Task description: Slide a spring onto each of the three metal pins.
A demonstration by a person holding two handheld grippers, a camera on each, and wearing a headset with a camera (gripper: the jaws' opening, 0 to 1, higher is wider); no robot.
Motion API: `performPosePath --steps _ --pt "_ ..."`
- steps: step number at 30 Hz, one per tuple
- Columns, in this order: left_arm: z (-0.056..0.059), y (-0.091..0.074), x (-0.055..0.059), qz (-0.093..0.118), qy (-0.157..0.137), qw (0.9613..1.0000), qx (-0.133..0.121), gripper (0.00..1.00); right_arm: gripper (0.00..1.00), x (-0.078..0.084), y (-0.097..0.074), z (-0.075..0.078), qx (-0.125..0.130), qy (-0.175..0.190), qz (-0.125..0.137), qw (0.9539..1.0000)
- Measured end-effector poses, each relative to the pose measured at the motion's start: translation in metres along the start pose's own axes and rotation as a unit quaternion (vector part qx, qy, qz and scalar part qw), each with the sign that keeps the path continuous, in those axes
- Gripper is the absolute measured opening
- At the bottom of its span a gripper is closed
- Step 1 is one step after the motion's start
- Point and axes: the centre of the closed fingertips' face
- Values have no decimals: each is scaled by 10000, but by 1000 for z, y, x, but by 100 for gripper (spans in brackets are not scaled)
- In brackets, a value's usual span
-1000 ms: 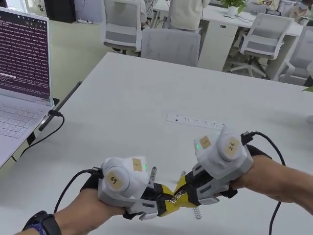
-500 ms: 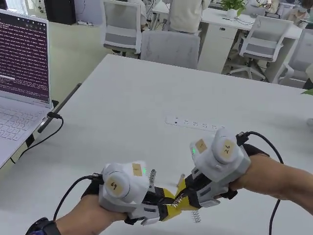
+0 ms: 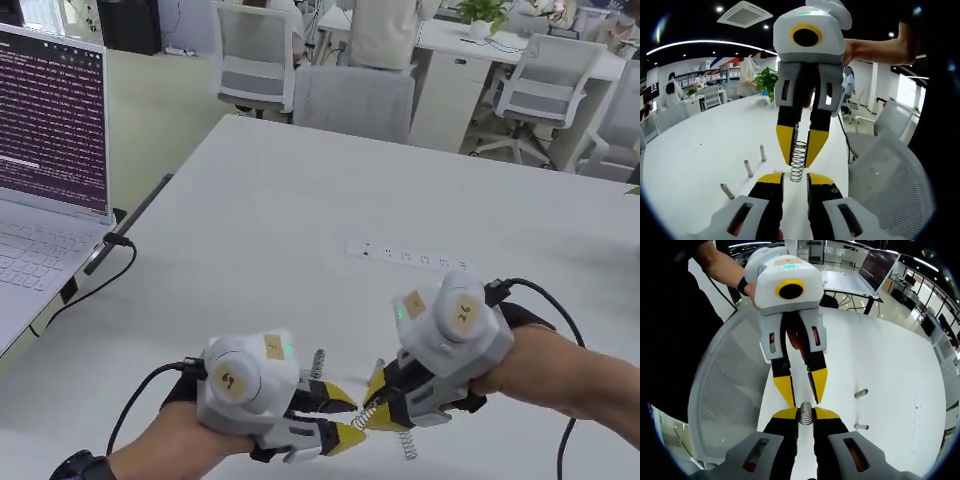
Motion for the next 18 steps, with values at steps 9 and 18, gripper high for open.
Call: performPosePath --steps 9,18 --pt "-1 -12 7 -35 -114 9998 -146 16 8 17 6 -4 23 207 -85 9997" --pt "-6 -34 17 -55 -260 9989 -385 22 8 27 8 1 118 299 -153 9994"
Point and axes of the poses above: the centre of the closed fingertips' face, and the gripper's own axes: y roughly forward along the fingers, z roughly to its right, x roughly out of its underside, and after that the axes turned 15 degrees about x, right-handed
